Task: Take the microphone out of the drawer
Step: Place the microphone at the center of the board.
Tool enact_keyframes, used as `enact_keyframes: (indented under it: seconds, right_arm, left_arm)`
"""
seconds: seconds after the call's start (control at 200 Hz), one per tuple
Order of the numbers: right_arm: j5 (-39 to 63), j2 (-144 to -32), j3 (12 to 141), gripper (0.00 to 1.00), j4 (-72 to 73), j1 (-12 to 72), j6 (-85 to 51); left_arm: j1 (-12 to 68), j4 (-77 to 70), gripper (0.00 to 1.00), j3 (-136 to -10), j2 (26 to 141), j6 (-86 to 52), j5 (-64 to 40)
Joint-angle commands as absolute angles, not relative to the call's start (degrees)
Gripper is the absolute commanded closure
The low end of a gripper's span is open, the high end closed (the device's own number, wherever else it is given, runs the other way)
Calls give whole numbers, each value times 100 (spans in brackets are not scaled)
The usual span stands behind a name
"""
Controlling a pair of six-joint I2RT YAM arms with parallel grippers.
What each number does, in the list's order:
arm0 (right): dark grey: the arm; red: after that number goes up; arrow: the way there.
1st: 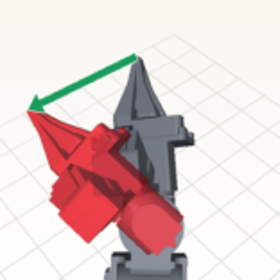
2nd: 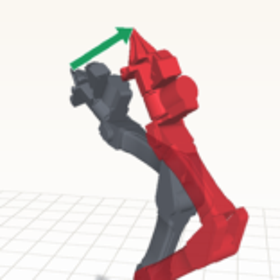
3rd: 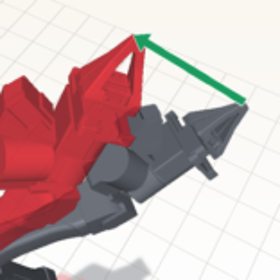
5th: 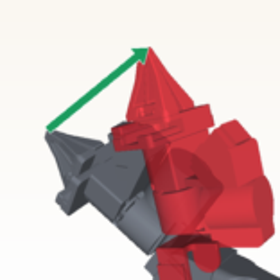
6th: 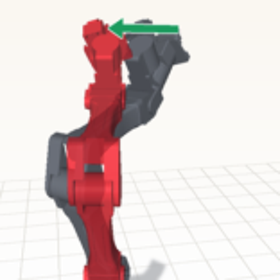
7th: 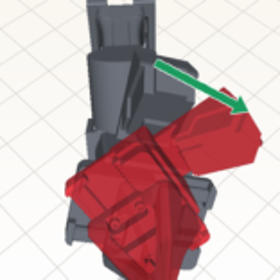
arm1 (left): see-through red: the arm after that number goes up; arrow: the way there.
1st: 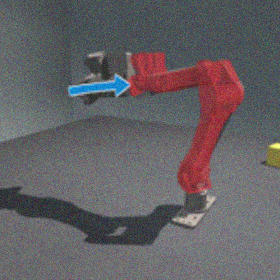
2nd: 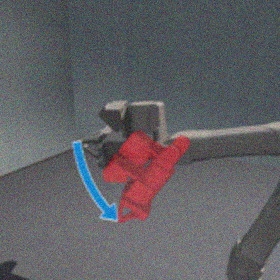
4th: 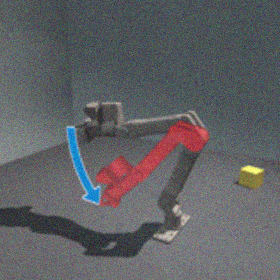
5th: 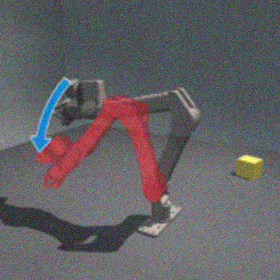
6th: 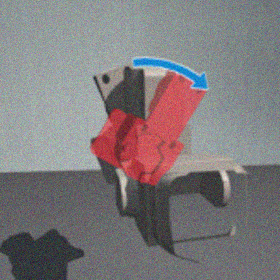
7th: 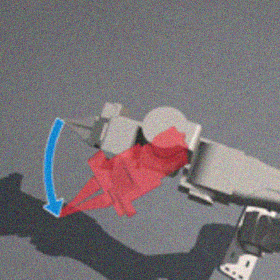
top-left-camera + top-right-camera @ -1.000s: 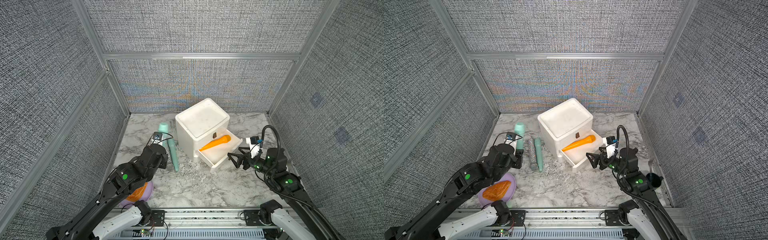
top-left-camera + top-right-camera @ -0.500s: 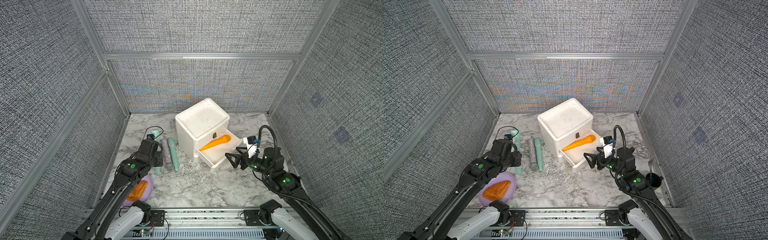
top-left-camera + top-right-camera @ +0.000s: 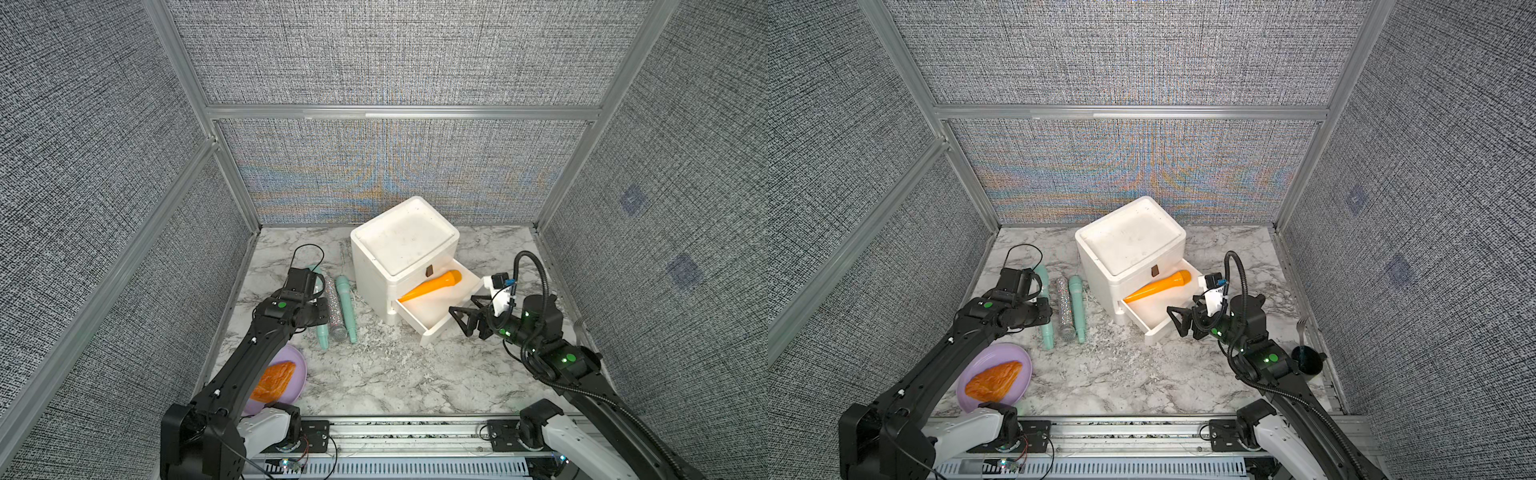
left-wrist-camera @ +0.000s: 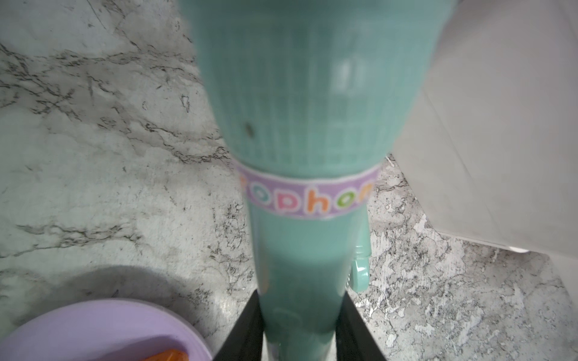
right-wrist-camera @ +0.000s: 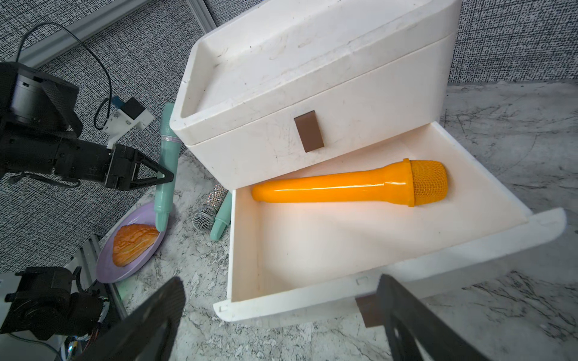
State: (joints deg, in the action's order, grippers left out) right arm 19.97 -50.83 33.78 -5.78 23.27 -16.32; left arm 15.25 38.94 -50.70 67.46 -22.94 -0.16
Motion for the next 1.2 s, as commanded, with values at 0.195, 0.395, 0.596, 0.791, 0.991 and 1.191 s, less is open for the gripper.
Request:
enact_keyframes:
  seconds: [0.195, 0.395, 0.596, 0.791, 0.991, 1.191]
  right_arm:
    - [1916, -5246, 3503, 2, -357, 2334, -1486]
    - [1916, -5295, 3490, 2, -303, 2336, -1494]
    - [1846, -5265, 3538, 2, -382, 2338, -1435]
    - [1812, -5256, 3516, 2, -387, 2333, -1433]
    - [1776, -5239, 3488, 2, -382, 2336, -1444]
    - [1733, -5239, 3464, 2, -404, 2333, -1437]
  left_arm:
    - [1424, 3469, 100, -5059, 7352, -2555, 54]
    - [1260, 3344, 100, -5062, 7749, -2645, -78]
    - [1130, 3379, 100, -5198, 8261, -2624, -342]
    - [1085, 3420, 100, -5387, 8723, -2519, -580]
    - [1062, 3472, 100, -5546, 9001, -2474, -718]
    - [1031, 3419, 100, -5617, 9231, -2456, -834]
